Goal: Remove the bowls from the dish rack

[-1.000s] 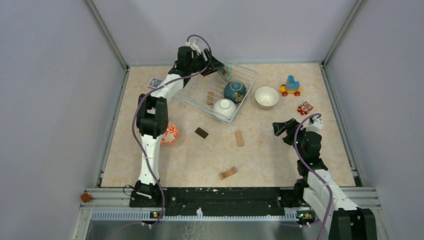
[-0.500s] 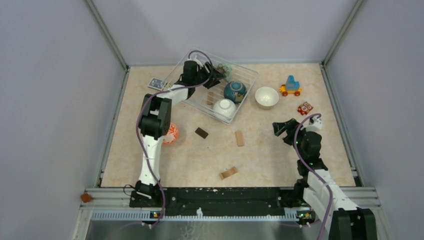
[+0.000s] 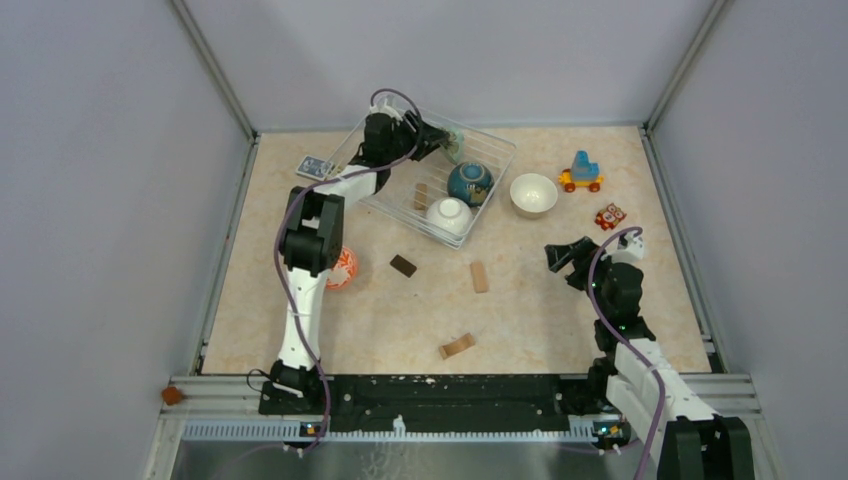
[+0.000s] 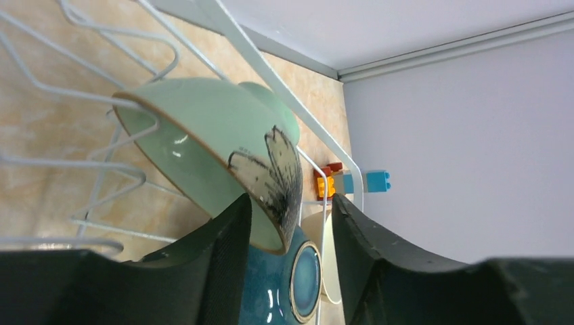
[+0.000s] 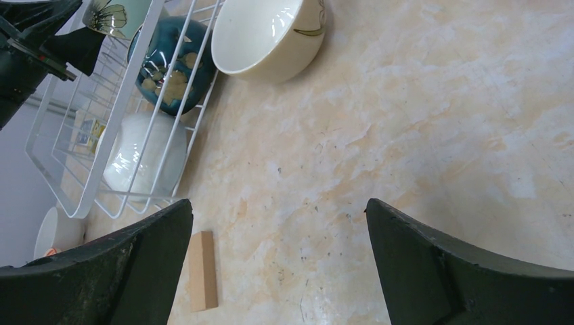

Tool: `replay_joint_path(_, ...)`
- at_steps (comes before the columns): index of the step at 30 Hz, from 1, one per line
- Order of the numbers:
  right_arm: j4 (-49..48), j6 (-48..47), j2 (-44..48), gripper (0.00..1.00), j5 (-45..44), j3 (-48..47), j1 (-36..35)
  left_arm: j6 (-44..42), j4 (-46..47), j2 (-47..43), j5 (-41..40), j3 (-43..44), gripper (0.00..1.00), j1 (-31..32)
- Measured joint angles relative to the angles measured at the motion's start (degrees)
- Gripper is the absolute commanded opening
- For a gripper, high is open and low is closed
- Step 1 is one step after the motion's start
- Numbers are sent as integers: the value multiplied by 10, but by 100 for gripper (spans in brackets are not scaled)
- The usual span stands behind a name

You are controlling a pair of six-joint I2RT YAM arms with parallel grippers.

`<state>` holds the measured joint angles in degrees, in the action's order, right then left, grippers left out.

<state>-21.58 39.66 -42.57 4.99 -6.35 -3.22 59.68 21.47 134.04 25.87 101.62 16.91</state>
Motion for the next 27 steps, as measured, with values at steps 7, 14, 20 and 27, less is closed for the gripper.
replay_joint_path(7,0,0,0,97,0,0,0,3,12,34,-3,38,38,0)
replay_joint_path(14,0,0,0,97,0,0,0,2,18,43,6,61,0,7)
replay_joint_path(20,-1,0,0,97,0,0,0,-15,14,43,26,62,0,2)
replay_joint_path(27,-1,0,-3,96,0,0,0,-28,28,43,64,62,0,-6)
